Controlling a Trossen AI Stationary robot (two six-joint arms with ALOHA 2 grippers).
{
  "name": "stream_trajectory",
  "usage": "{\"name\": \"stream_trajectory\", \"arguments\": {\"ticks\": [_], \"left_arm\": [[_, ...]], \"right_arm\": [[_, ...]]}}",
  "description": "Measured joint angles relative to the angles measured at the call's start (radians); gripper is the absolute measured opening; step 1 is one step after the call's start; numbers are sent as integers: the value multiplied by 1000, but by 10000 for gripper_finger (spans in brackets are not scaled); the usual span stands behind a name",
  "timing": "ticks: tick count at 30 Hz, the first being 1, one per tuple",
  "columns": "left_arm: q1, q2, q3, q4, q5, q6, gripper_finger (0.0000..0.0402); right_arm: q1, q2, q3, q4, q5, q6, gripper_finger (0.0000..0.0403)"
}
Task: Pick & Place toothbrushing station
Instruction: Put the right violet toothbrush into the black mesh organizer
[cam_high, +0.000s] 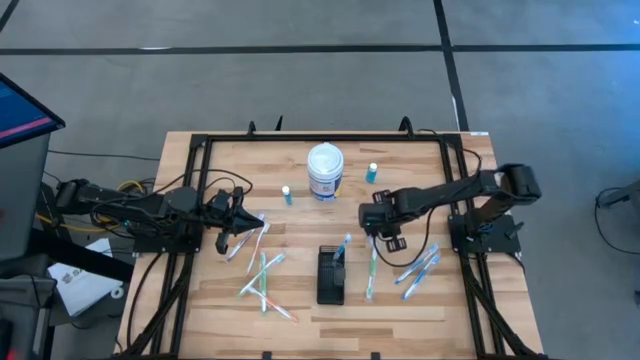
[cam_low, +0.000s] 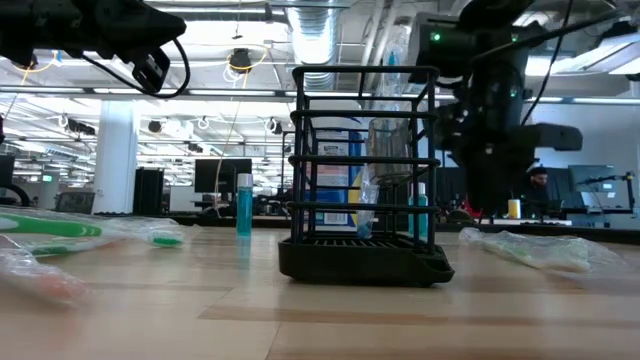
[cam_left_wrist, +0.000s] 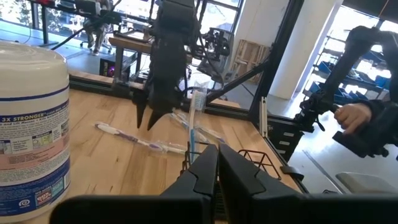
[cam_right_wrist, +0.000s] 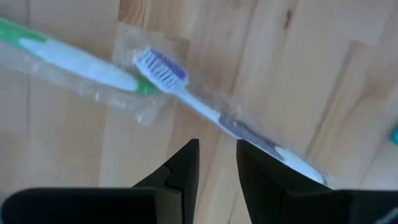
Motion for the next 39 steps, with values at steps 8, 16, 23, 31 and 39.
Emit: {"name": "stream_trajectory", "arguments": {"ticks": [8, 16, 23, 31, 39], "left_arm": [[0, 16, 0, 2, 0, 0, 8], [0, 42, 0, 0, 0, 3, 8], [0, 43, 0, 3, 0, 3, 8], [0, 43, 0, 3, 0, 1, 8], [0, 42, 0, 3, 0, 1, 8]], "right_arm": [[18, 20, 0, 50, 13, -9, 98], [26, 24, 0, 55, 21, -41, 98], [39, 23, -1, 78, 19, -70, 98], [59, 22, -1, 82, 19, -101, 98], [59, 40, -2, 101, 18, -120, 98]]}}
